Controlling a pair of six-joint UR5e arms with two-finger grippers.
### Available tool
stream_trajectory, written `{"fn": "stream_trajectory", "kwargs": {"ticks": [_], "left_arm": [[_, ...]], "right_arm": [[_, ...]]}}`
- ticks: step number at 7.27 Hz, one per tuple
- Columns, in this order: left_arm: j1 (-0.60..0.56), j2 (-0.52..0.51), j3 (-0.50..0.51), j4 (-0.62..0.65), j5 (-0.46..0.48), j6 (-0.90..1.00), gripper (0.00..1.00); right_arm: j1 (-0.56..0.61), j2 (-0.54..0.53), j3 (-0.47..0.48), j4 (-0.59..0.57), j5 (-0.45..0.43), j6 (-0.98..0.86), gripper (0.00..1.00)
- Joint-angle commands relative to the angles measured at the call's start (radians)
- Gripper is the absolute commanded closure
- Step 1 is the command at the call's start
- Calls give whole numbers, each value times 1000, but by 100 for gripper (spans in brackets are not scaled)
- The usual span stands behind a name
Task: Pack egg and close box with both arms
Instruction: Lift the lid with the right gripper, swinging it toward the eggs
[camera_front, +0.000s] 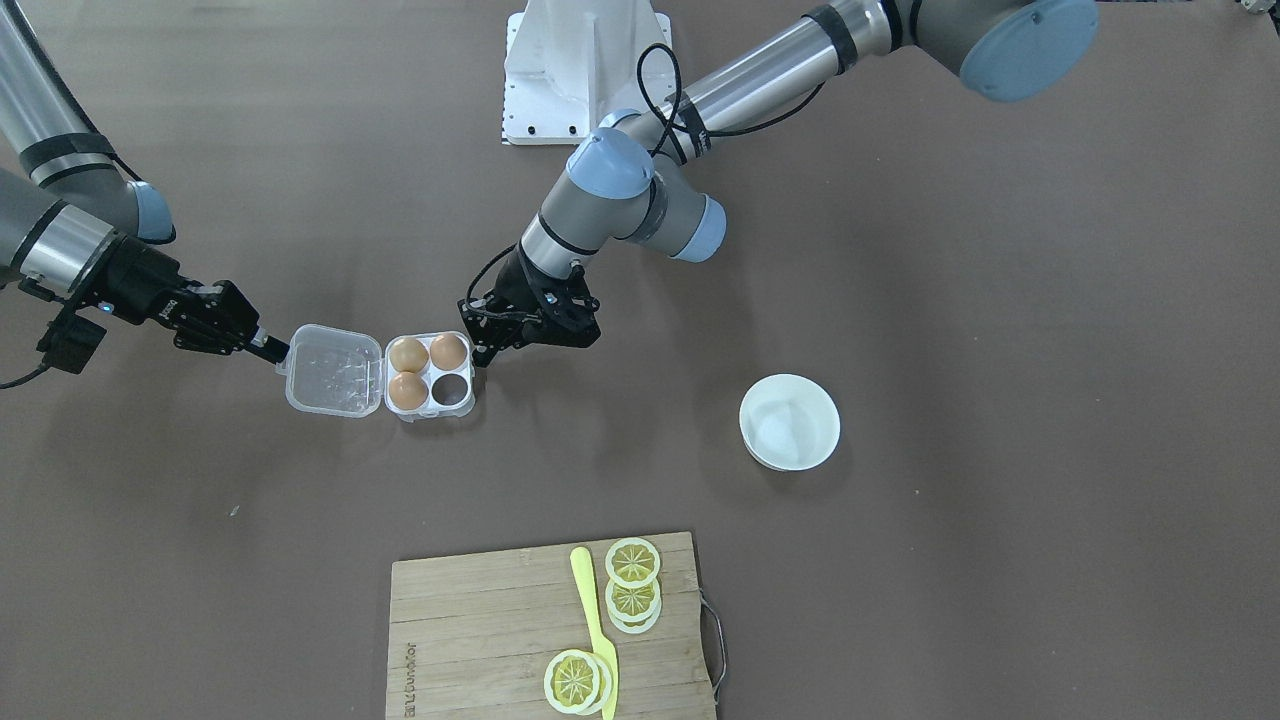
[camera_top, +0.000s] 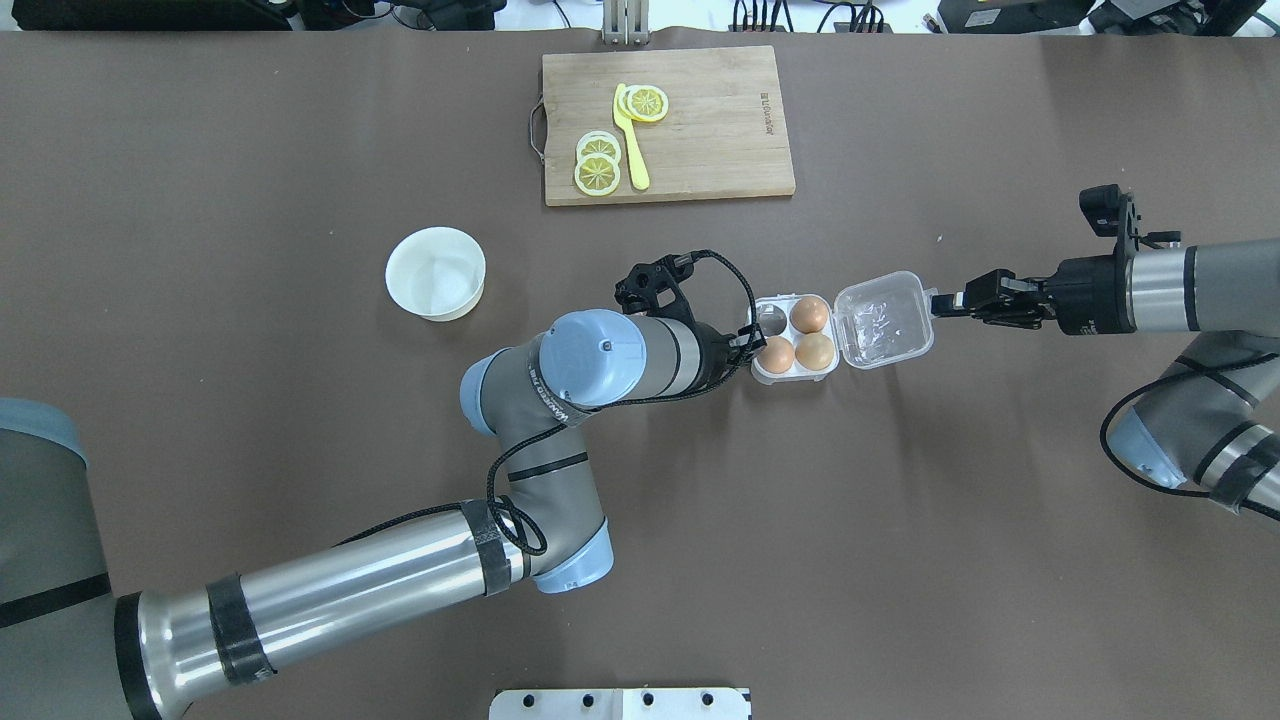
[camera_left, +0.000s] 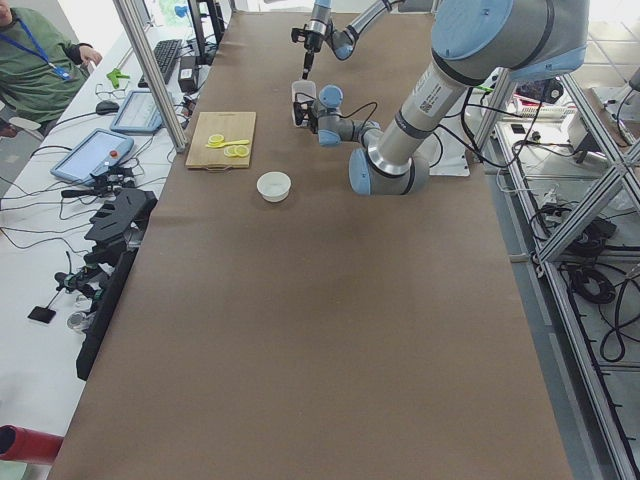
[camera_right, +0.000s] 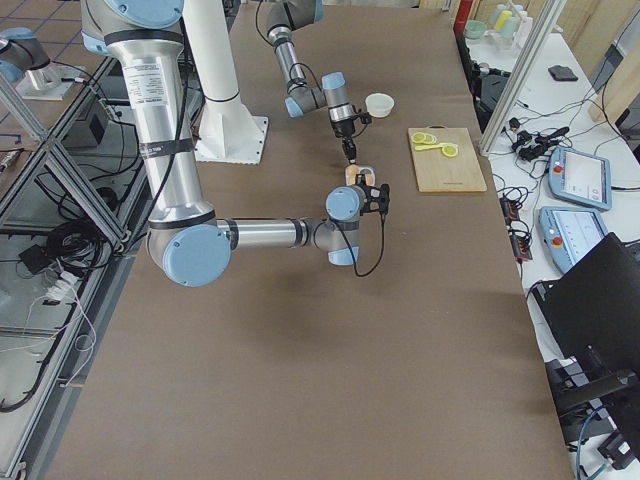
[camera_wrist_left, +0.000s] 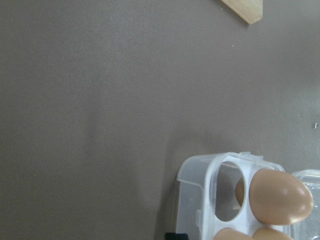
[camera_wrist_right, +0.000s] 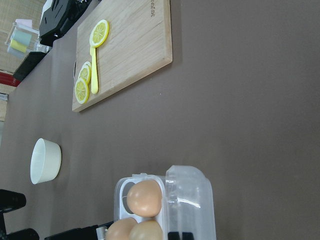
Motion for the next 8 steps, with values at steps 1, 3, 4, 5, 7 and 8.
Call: {"fn": "stream_trajectory", "kwargs": {"ticks": [1,3,4,5,7,8], "left_arm": [[1,0,1,0,0,0,100],[2,0,-1,-6,0,0,100],[2,0,-1,-6,0,0,100],[2,0,-1,-6,0,0,100],[4,1,-1,-6,0,0,100],[4,0,1,-6,0,0,100]], "right_arm": [[0,2,15,-3,-1,2,100],[-2,2,31,-5,-1,7,100],[-2,2,41,-5,-1,10,100],[-2,4,43,-6,-1,11,100],[-3,5,61,-38,-1,11,100],[-4,5,110,-112,-1,11,100]]}}
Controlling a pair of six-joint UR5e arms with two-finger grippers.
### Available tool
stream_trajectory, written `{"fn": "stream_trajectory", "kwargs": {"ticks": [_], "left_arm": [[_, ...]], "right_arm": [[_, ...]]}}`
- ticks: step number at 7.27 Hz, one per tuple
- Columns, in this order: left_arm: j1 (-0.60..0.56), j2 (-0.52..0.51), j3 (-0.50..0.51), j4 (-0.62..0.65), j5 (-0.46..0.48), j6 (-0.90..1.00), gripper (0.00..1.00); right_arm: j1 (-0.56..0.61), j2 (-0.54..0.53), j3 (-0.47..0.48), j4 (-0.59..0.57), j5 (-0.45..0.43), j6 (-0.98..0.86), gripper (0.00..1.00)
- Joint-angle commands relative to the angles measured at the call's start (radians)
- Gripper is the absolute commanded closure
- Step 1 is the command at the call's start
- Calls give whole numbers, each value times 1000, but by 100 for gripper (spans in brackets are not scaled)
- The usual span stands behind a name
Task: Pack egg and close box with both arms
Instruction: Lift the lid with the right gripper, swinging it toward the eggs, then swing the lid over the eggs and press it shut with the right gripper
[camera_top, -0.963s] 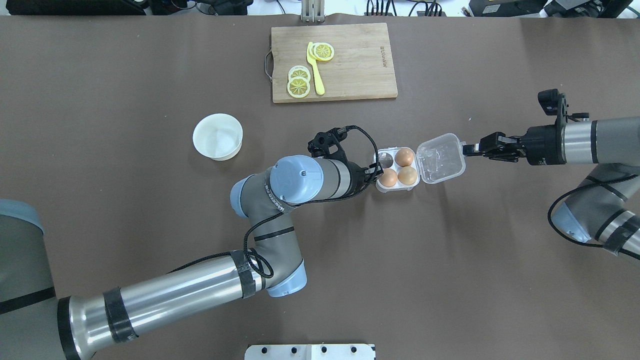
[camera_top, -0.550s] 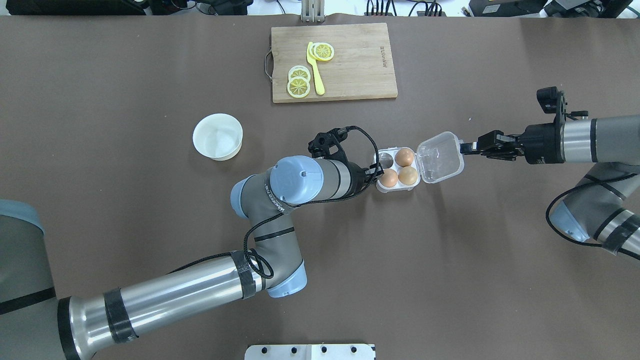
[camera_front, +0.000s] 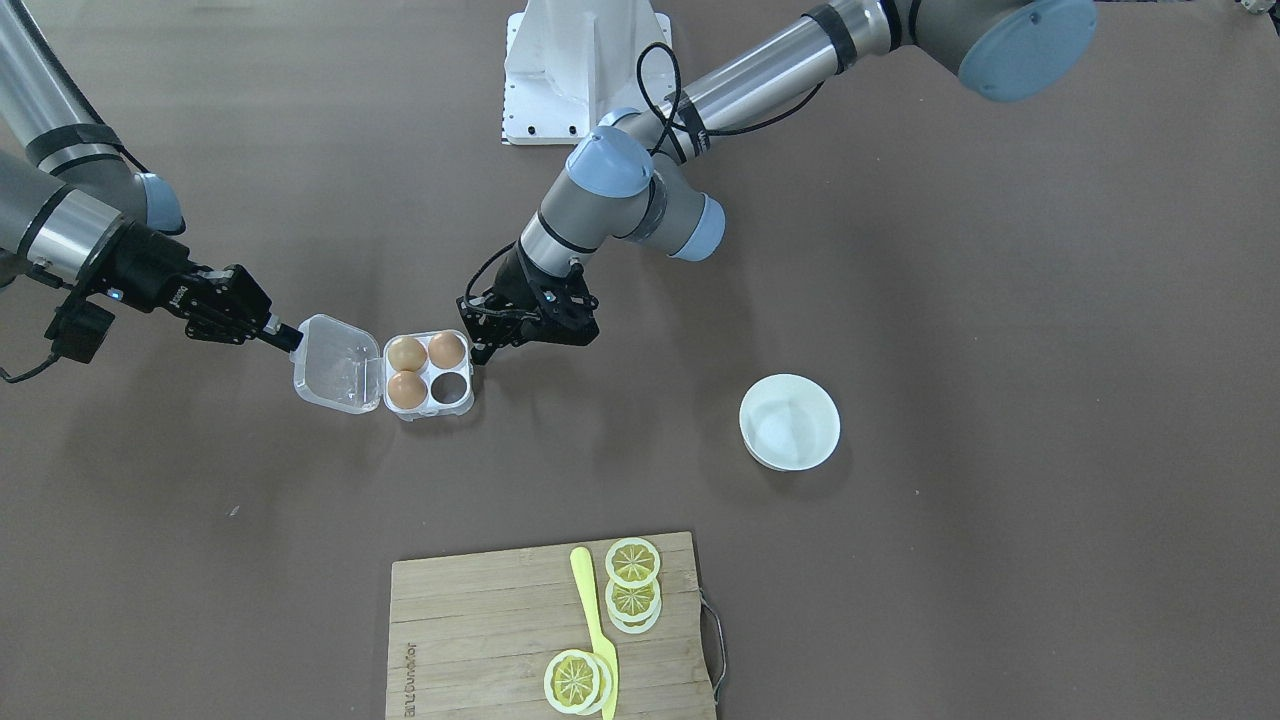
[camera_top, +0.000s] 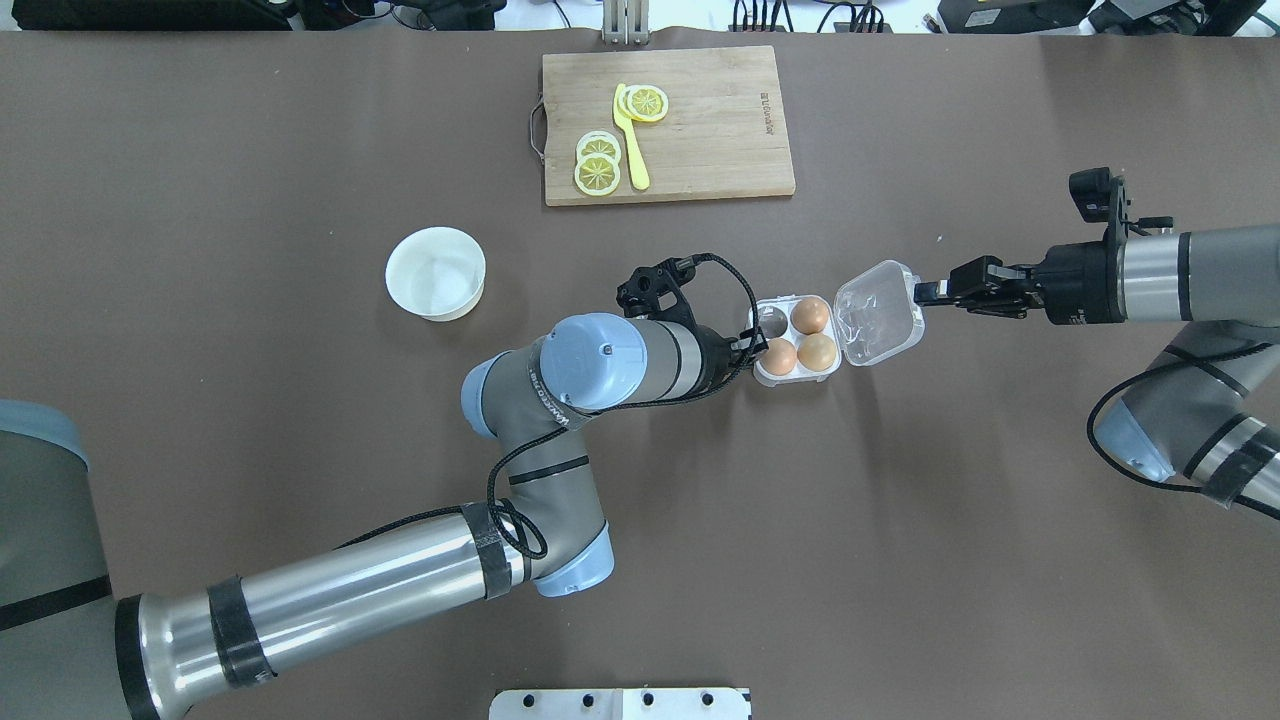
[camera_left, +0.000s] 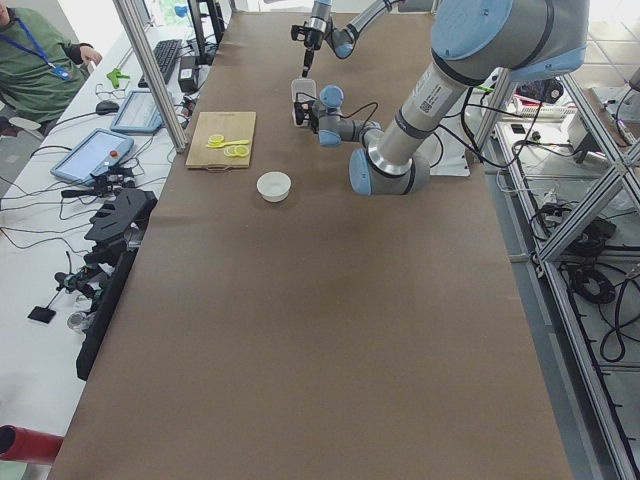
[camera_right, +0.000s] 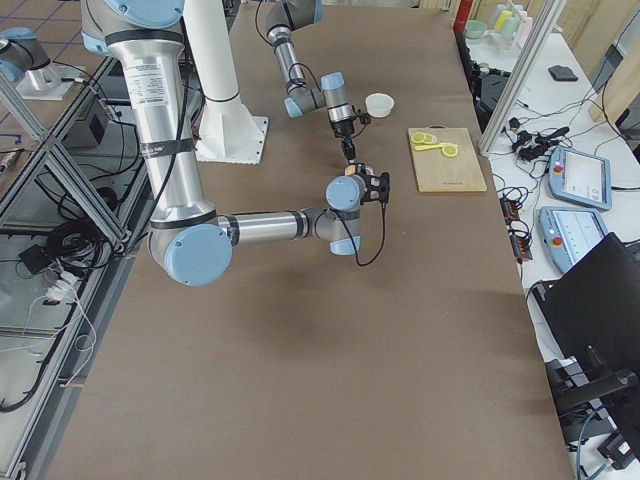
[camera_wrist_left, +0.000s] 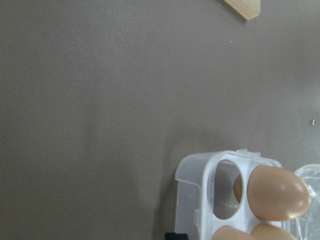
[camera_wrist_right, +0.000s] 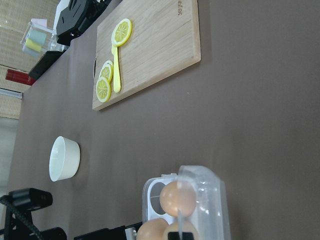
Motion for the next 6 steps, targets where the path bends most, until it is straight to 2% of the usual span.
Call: {"fn": "stream_trajectory", "kwargs": {"ticks": [1,4,6], "left_arm": [[0,1,-1,0,0,0,100],[0,1,-1,0,0,0,100],[0,0,-1,0,0,0,100]], "right_arm": [[-4,2,71,-110,-2,0,100],[-14,16,79,-121,-8,2,100],[-22,60,82,-191,-12,2,100]]}}
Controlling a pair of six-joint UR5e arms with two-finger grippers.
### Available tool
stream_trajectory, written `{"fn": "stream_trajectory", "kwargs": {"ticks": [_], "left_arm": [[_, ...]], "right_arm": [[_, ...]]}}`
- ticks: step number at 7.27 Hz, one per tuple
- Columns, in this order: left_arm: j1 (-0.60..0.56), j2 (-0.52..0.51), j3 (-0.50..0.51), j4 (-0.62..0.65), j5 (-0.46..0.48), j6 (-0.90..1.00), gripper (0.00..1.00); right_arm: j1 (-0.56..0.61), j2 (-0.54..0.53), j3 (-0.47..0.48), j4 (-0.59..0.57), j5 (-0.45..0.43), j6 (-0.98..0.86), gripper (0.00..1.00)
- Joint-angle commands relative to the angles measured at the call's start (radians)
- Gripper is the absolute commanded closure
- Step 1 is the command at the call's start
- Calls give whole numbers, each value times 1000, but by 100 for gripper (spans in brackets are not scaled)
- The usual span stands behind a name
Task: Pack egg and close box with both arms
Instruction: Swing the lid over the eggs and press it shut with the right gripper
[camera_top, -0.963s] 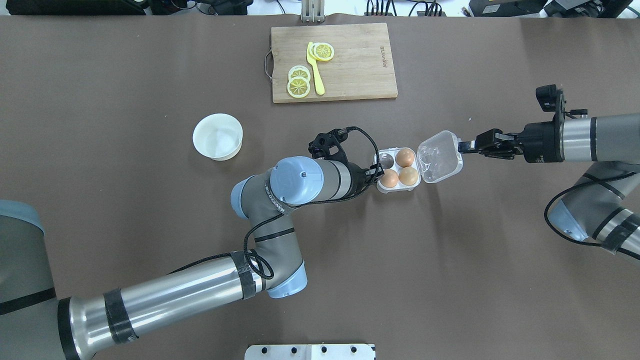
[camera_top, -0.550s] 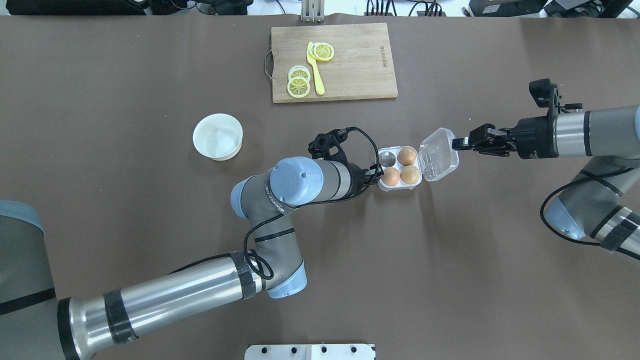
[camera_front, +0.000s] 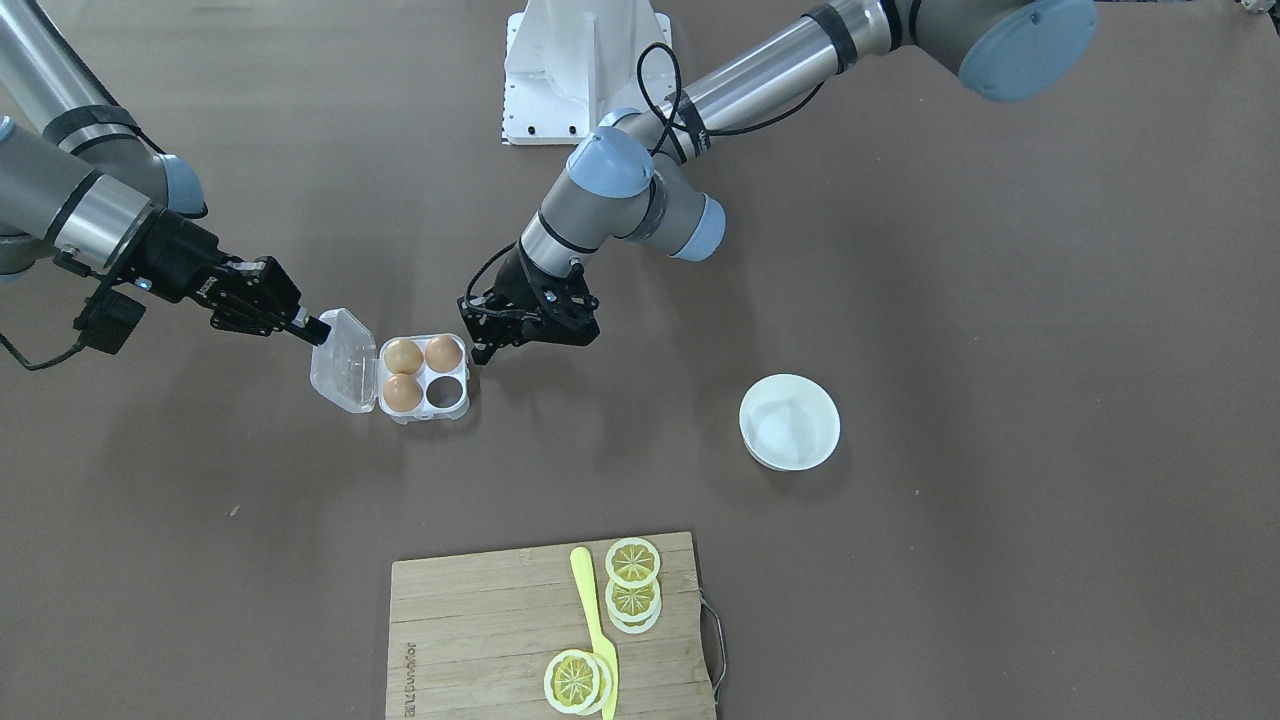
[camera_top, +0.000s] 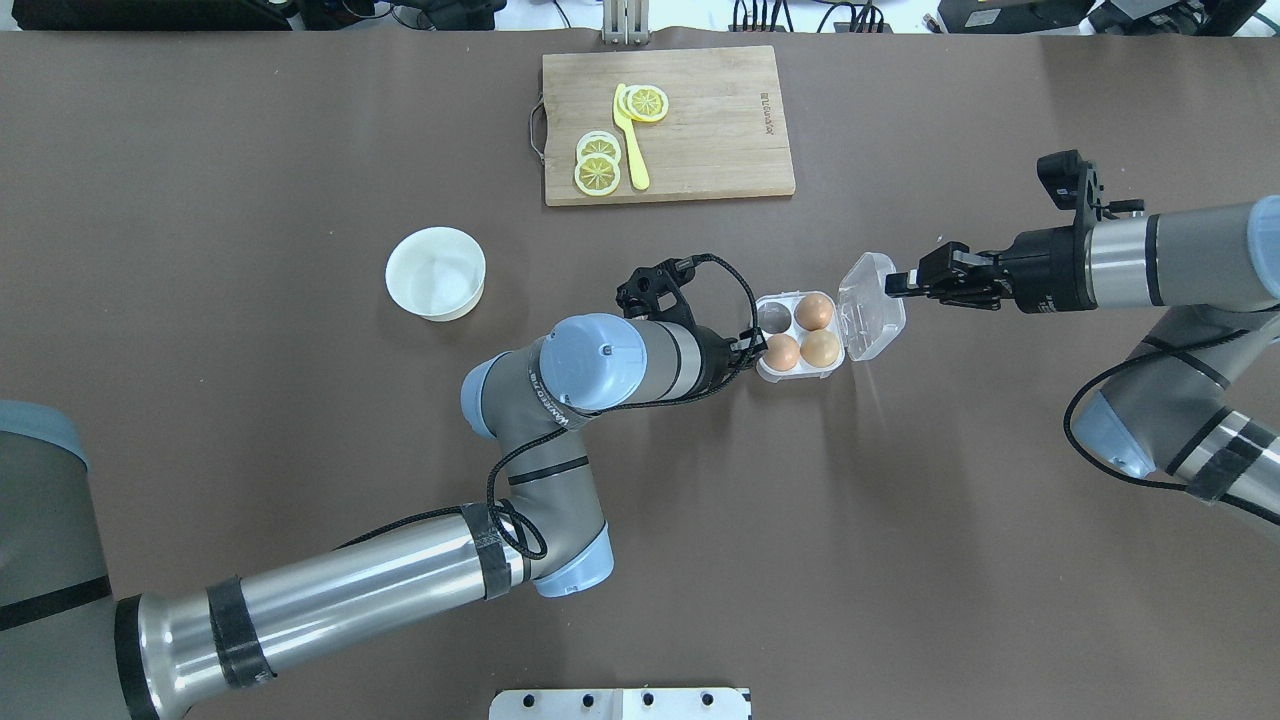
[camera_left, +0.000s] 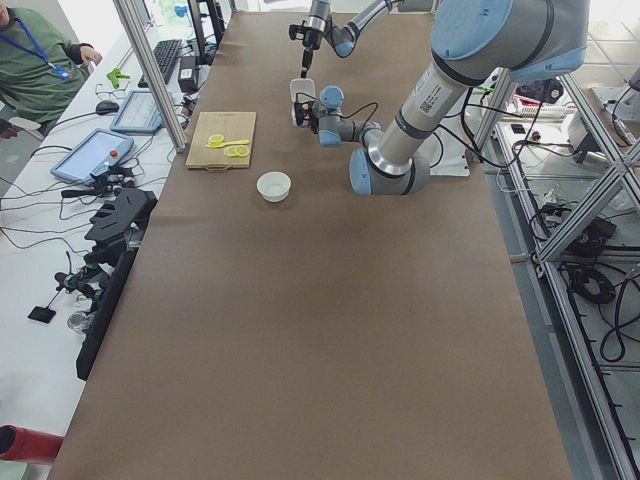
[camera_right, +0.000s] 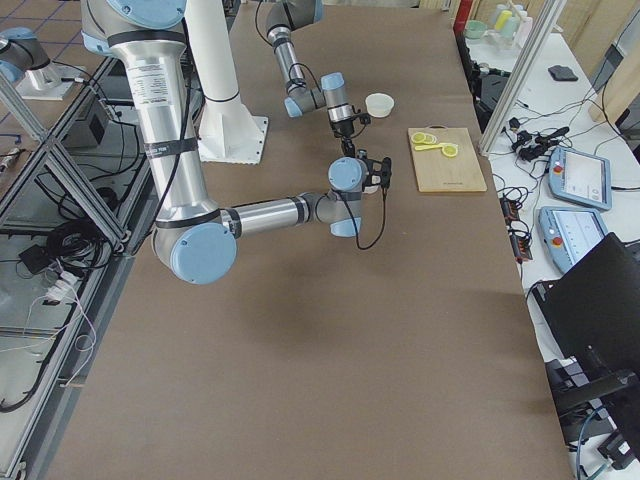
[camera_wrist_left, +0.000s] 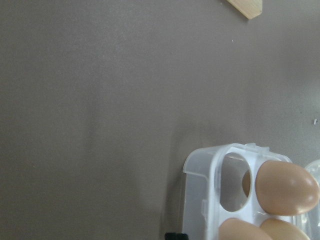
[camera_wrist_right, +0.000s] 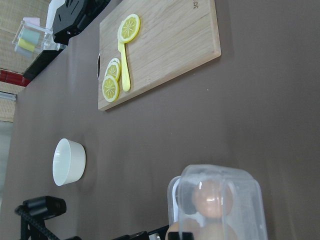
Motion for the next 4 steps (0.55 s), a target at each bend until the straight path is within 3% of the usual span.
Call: {"fn": "stream_trajectory", "kwargs": {"ticks": [1,4], "left_arm": [[-2,0,0,0,0,0,100],[0,-1,0,0,0,0,100]], "right_arm": [[-7,48,3,-72,-3,2,100],[-42,51,2,-77,-34,2,100]]}}
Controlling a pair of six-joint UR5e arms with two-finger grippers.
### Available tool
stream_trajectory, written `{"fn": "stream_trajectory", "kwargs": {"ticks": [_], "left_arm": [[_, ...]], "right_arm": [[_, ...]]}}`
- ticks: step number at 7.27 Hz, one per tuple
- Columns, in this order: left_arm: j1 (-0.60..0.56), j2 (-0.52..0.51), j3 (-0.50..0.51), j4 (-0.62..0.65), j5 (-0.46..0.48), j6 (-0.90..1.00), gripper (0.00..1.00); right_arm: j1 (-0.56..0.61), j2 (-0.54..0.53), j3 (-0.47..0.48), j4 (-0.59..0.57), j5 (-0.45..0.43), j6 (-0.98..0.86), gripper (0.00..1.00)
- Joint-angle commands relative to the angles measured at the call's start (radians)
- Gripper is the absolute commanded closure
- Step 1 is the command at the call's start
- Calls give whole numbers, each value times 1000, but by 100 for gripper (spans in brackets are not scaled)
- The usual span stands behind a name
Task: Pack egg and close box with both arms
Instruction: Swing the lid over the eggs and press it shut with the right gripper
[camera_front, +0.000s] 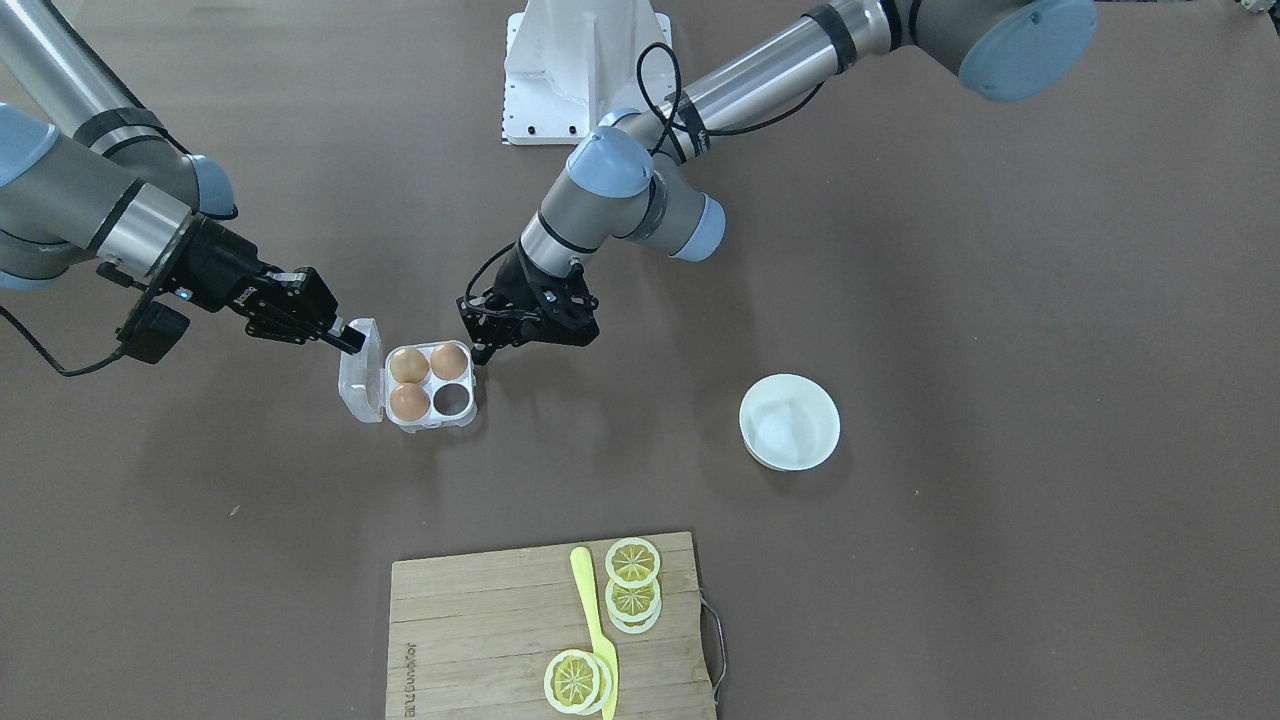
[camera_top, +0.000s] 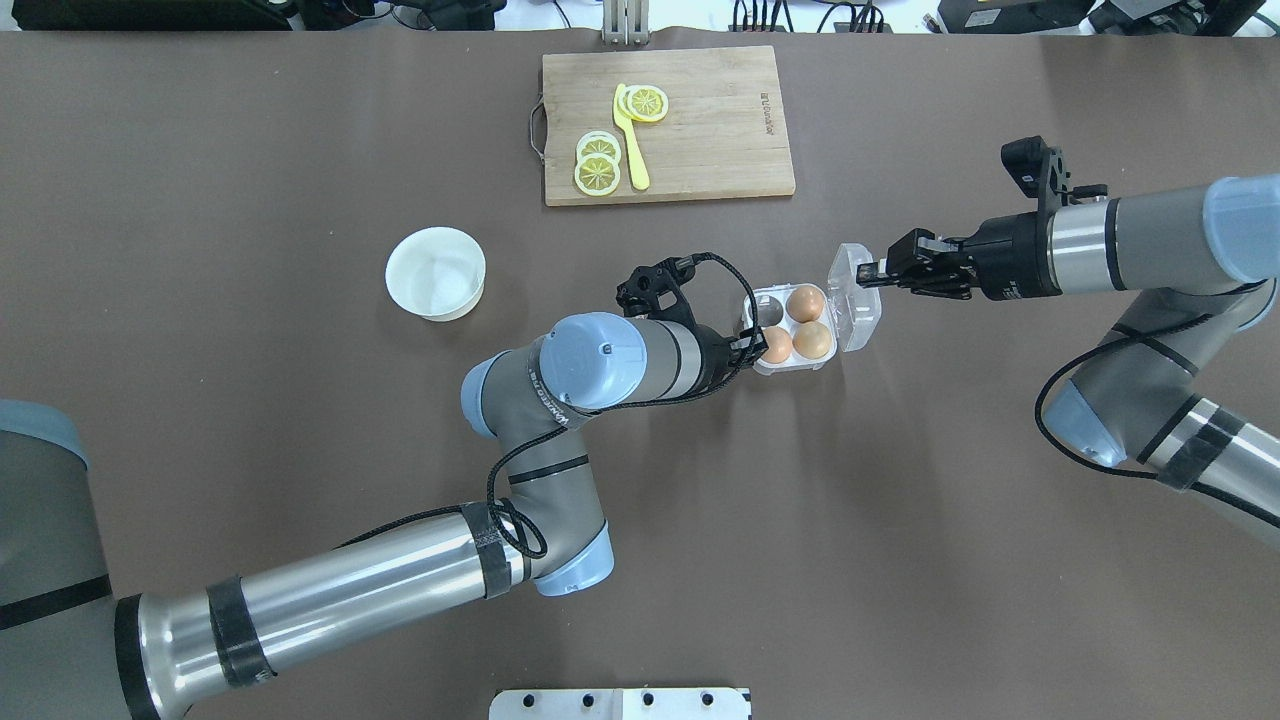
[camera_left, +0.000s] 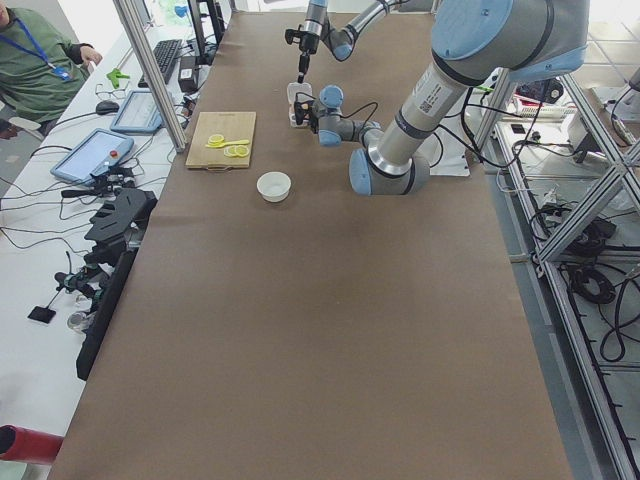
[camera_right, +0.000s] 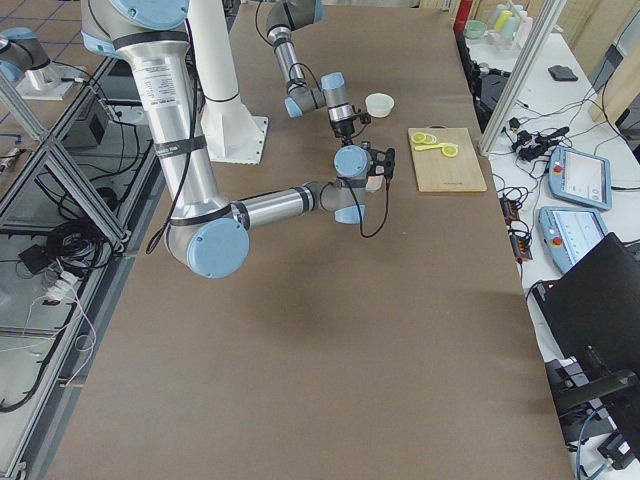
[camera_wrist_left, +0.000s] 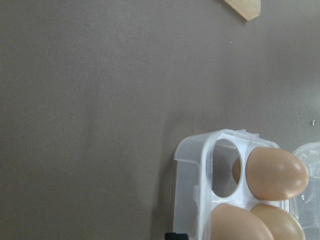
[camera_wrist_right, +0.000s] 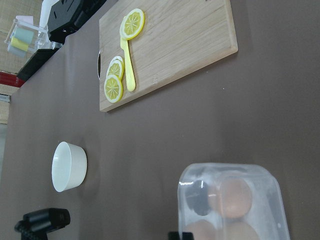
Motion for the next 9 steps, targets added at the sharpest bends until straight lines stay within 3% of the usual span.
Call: {"fn": "stream_trajectory", "kwargs": {"ticks": [1,3,6,9], "left_arm": [[0,0,0,0,0,0,100],[0,0,-2,-2,0,0,100],[0,0,-2,0,0,0,100],[1,0,-3,0,0,0,100]], "right_arm": [[-24,15,0,-10,-14,0,100],[-26,67,4,-91,-20,0,100],[-78,74,6,-94,-69,0,100],[-118,132,6,-211,-127,0,100]]}}
